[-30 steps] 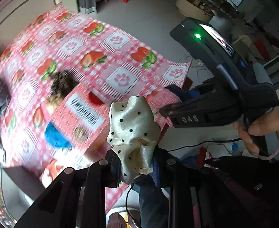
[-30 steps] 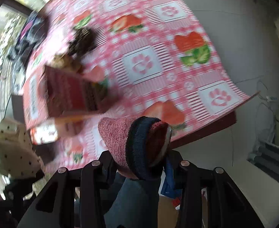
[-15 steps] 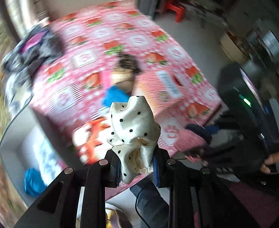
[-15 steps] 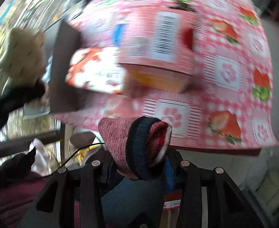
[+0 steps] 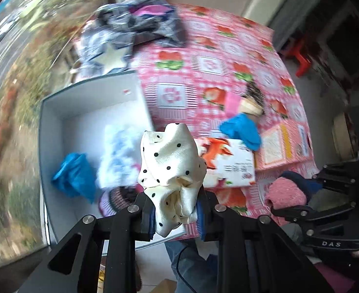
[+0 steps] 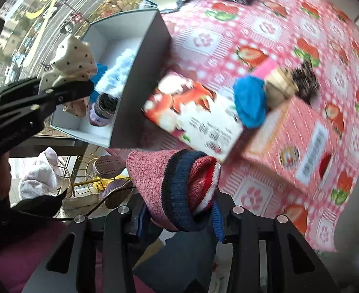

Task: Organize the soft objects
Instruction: 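Carry the scrunchie and pink knit item over the white box with both tools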

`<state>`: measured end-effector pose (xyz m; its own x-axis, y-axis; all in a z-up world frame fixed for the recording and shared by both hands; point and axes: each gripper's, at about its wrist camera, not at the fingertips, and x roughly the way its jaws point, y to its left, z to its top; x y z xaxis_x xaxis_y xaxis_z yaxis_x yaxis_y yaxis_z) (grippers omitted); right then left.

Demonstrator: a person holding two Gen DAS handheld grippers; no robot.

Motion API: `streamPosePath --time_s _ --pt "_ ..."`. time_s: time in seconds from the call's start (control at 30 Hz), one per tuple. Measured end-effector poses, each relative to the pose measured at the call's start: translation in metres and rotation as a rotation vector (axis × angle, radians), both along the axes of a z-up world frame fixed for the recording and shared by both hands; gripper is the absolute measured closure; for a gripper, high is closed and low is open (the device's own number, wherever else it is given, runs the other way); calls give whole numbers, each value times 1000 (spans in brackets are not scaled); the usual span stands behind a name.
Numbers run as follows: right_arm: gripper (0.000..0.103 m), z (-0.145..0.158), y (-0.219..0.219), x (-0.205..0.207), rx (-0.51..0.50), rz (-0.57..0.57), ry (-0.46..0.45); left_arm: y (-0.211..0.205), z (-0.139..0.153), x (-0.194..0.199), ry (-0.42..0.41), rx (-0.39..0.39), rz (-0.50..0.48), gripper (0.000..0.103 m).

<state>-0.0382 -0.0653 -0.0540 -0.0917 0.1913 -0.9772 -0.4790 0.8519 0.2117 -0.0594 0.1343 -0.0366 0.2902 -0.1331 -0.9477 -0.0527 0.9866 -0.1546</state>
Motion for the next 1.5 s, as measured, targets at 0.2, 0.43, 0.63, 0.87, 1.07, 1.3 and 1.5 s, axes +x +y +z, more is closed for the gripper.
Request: streamPosePath --time_s 0.2,0.43,0.63,0.87,1.07,1.3,1.5 --pt "60 7 33 17 15 50 -23 30 -6 -8 12 5 121 76" --pt "60 8 65 29 37 96 -16 44 -13 -15 34 0 194 76" --pt "60 3 81 32 38 131 8 55 -18 -19 51 0 237 76" --pt "60 -2 93 34 36 166 26 62 -20 -24 61 -3 274 76" --pt "60 -1 100 34 39 189 24 65 -21 -25 63 -4 289 76" --pt "60 0 103 35 43 196 20 65 -20 -25 64 -4 288 76" --pt "60 0 104 35 46 198 19 65 -20 -25 63 -4 288 76"
